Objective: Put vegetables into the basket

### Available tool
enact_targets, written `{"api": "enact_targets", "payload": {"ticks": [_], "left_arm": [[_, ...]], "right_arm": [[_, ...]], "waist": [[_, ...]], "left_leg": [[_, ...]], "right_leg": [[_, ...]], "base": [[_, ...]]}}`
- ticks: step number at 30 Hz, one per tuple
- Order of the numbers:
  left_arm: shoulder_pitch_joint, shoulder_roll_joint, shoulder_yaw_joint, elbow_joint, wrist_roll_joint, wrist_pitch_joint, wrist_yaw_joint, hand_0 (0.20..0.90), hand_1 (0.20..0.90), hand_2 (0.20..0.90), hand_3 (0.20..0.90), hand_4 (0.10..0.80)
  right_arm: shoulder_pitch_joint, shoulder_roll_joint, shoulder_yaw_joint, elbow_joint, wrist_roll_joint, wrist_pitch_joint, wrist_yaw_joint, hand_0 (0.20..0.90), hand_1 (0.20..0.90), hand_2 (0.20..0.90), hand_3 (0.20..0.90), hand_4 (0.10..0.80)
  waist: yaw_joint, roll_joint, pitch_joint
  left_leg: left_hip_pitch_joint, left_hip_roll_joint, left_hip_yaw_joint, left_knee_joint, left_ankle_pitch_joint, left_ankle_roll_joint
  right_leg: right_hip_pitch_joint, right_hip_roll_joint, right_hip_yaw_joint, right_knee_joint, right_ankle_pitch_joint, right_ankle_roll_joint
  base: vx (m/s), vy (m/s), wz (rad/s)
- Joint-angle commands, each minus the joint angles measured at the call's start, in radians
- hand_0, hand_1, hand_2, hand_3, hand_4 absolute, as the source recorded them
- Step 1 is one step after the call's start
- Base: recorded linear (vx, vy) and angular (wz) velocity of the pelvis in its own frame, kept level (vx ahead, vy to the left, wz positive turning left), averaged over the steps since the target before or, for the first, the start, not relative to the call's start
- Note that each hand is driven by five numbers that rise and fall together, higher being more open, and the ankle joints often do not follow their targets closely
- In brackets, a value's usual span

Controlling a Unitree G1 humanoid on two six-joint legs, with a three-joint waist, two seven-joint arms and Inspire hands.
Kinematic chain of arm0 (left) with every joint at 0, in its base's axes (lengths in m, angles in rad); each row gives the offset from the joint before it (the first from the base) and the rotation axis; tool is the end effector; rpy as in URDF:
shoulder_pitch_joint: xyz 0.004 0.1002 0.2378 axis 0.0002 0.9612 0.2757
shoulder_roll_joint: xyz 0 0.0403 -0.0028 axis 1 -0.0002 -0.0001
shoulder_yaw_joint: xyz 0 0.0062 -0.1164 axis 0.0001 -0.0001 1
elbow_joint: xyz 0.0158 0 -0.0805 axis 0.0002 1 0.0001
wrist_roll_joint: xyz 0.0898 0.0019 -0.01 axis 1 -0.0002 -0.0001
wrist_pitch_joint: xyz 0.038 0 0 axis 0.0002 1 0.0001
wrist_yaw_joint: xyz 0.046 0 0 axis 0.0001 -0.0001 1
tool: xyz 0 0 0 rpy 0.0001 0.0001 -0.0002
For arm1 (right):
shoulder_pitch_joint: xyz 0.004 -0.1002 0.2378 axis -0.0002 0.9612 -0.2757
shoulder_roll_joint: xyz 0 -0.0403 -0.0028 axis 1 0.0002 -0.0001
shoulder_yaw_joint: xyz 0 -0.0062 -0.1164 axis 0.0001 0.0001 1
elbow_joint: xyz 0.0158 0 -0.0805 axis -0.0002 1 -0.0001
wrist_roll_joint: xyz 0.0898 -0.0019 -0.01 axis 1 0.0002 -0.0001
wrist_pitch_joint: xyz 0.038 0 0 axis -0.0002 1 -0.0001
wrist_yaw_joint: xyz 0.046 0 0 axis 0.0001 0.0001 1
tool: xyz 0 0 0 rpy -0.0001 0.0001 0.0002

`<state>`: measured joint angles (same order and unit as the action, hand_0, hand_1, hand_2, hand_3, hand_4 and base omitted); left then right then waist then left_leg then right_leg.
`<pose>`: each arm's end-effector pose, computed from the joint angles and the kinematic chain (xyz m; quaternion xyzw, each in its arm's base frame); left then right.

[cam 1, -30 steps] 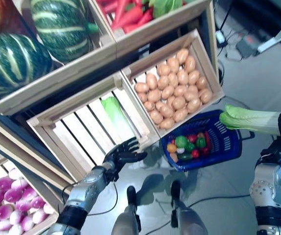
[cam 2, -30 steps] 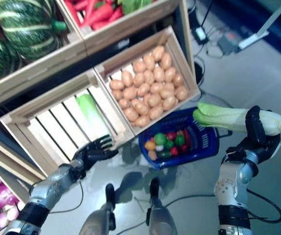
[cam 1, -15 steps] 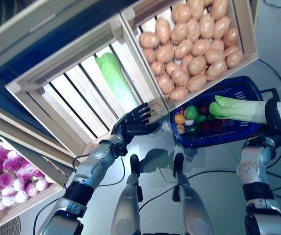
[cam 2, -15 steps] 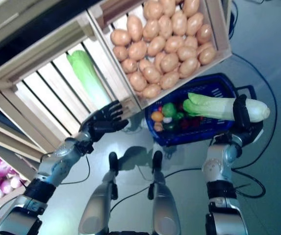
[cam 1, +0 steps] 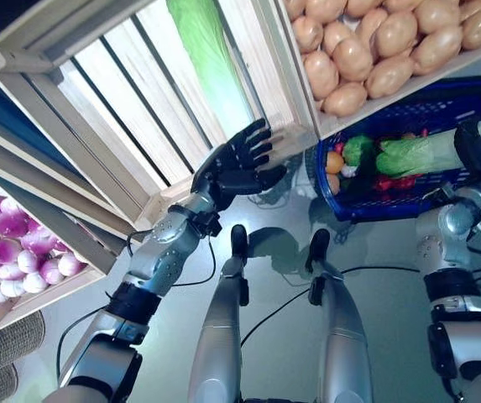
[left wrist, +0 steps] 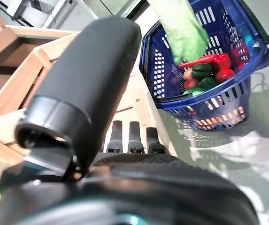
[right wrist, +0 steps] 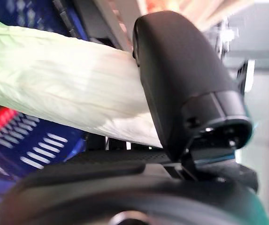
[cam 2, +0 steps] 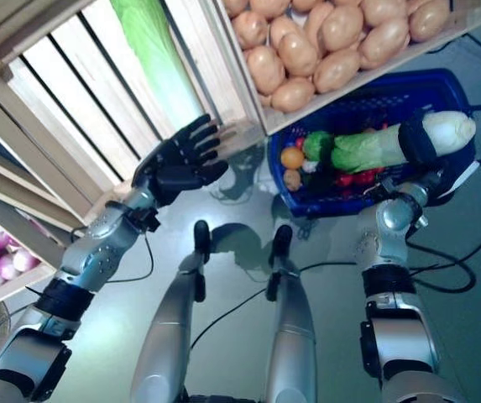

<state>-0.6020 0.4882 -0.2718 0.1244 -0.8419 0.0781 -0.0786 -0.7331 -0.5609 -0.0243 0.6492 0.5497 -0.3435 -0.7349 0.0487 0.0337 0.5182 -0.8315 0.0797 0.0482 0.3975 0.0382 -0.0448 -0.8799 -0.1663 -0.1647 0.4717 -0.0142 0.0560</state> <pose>0.2929 0.1692 0.1500 -0.1163 -0.1052 -0.2350 0.9593 0.3152 -0.2665 0.1650 0.1085 -0.2239 -0.4192 0.8731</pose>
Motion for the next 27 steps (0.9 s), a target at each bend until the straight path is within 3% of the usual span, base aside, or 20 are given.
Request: {"api": "enact_targets", "payload": {"ticks": [1, 5, 10, 23, 24, 25, 26, 27], "left_arm": [[-0.036, 0.005, -0.010, -0.142, -0.071, -0.065, -0.062, 0.900, 0.900, 0.900, 0.900, 0.800], [-0.049, 0.016, -0.017, -0.157, -0.090, -0.080, -0.087, 0.900, 0.900, 0.900, 0.900, 0.800], [-0.061, 0.019, -0.009, -0.209, -0.178, -0.137, -0.229, 0.900, 0.900, 0.900, 0.900, 0.800], [-0.116, -0.057, -0.018, -0.271, -0.276, -0.208, -0.531, 0.900, 0.900, 0.900, 0.900, 0.800], [-0.119, -0.059, -0.018, -0.271, -0.284, -0.209, -0.540, 0.900, 0.900, 0.900, 0.900, 0.800], [-0.124, -0.061, -0.018, -0.269, -0.297, -0.210, -0.549, 0.900, 0.900, 0.900, 0.900, 0.800], [-0.128, -0.067, -0.018, -0.269, -0.305, -0.211, -0.554, 0.900, 0.900, 0.900, 0.900, 0.800], [-0.131, -0.074, -0.019, -0.273, -0.306, -0.212, -0.551, 0.900, 0.900, 0.900, 0.900, 0.800]], "right_arm": [[-0.063, -0.173, 0.020, -0.062, -0.186, 0.048, -0.128, 0.300, 0.300, 0.300, 0.300, 0.400], [-0.090, -0.222, 0.084, -0.027, -0.301, 0.143, -0.147, 0.300, 0.300, 0.300, 0.300, 0.400], [-0.128, -0.253, 0.174, -0.012, -0.460, 0.334, -0.153, 0.300, 0.300, 0.300, 0.300, 0.400], [-0.246, -0.240, 0.346, 0.135, -0.485, 0.487, -0.068, 0.305, 0.305, 0.305, 0.305, 0.403], [-0.251, -0.239, 0.350, 0.139, -0.485, 0.497, -0.063, 0.521, 0.521, 0.521, 0.521, 0.547], [-0.257, -0.236, 0.356, 0.148, -0.473, 0.503, -0.063, 0.829, 0.829, 0.829, 0.829, 0.753], [-0.263, -0.231, 0.361, 0.157, -0.464, 0.508, -0.069, 0.900, 0.900, 0.900, 0.900, 0.800], [-0.268, -0.226, 0.362, 0.161, -0.467, 0.516, -0.071, 0.900, 0.900, 0.900, 0.900, 0.800]], "waist": [[-0.004, 0.019, 0.002], [-0.003, 0.021, 0.002], [-0.003, 0.025, 0.002], [-0.002, 0.020, 0.002], [-0.002, 0.020, 0.002], [-0.002, 0.020, 0.002], [-0.002, 0.020, 0.002], [-0.002, 0.021, 0.002]], "left_leg": [[-0.085, -0.028, -0.045, 0.093, -0.040, -0.012], [-0.152, -0.030, -0.056, 0.142, -0.045, -0.008], [-0.193, -0.034, -0.062, 0.163, -0.047, -0.011], [-0.196, -0.040, -0.059, 0.145, -0.049, -0.022], [-0.195, -0.040, -0.059, 0.144, -0.049, -0.023], [-0.193, -0.039, -0.058, 0.143, -0.050, -0.024], [-0.194, -0.040, -0.058, 0.145, -0.051, -0.026], [-0.194, -0.040, -0.059, 0.146, -0.052, -0.027]], "right_leg": [[-0.004, -0.011, 0.000, 0.105, -0.050, 0.018], [-0.070, -0.011, 0.009, 0.158, -0.053, 0.014], [-0.111, -0.002, 0.023, 0.181, -0.055, 0.012], [-0.126, 0.022, 0.034, 0.156, -0.051, -0.001], [-0.126, 0.022, 0.034, 0.158, -0.052, -0.001], [-0.126, 0.022, 0.035, 0.160, -0.053, -0.001], [-0.127, 0.022, 0.035, 0.162, -0.054, -0.001], [-0.129, 0.023, 0.035, 0.165, -0.055, -0.002]], "base": [[-0.004, -0.034, 0.04], [0.005, -0.027, 0.02], [0.008, -0.014, 0.00], [0.007, 0.003, 0.01], [0.000, 0.000, 0.00], [0.000, 0.000, 0.00], [0.000, 0.000, 0.00], [0.000, 0.000, 0.00]]}}
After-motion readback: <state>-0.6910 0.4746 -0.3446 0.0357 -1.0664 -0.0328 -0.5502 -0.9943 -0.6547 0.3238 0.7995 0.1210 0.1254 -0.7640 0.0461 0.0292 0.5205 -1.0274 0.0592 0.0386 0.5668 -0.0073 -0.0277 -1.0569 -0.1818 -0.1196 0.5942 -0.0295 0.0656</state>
